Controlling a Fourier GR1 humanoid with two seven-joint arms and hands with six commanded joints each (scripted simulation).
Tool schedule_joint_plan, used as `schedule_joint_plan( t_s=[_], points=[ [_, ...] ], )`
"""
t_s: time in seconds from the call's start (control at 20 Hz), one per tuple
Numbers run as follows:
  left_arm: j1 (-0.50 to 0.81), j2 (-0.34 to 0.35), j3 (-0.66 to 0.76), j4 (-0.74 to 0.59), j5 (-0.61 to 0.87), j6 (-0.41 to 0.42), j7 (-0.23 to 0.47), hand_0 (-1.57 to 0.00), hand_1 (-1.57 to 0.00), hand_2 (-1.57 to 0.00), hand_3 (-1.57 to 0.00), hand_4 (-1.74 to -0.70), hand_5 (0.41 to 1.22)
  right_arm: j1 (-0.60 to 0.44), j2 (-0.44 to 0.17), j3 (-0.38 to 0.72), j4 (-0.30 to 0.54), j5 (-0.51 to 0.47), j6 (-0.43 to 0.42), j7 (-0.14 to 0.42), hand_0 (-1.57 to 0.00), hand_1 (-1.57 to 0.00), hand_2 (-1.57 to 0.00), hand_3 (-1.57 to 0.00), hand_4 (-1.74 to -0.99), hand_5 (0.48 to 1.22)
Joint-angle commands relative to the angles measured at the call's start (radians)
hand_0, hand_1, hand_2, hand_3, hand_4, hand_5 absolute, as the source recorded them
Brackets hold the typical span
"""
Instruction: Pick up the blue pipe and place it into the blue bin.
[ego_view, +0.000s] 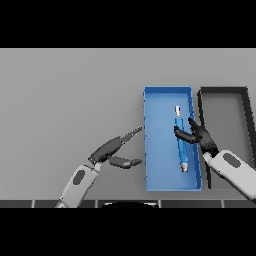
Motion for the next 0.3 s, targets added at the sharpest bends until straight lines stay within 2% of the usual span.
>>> schedule_joint_plan(
  t_s=[0.0,0.1,0.25],
  points=[
    [-0.009,0.003,0.009,0.009,0.003,0.000,0.001,0.00,0.00,0.00,0.00,-0.93,0.495,-0.011,-0.002,0.003,0.008,0.005,0.006,0.000,-0.02,-0.02,-0.02,-0.01,-1.095,0.718],
    [-0.003,0.002,0.005,0.010,-0.007,0.007,-0.011,0.00,0.00,0.00,0.00,-0.93,0.496,-0.004,-0.025,0.008,-0.009,0.008,0.027,0.000,-0.02,-0.02,-0.02,0.00,-1.084,0.713],
    [0.009,0.024,0.013,0.013,-0.002,-0.002,-0.033,0.00,0.00,0.00,0.00,-0.93,0.495,0.011,-0.024,0.008,-0.005,0.004,0.045,-0.025,-0.02,-0.02,-0.02,0.00,-1.084,0.714]
  ],
)
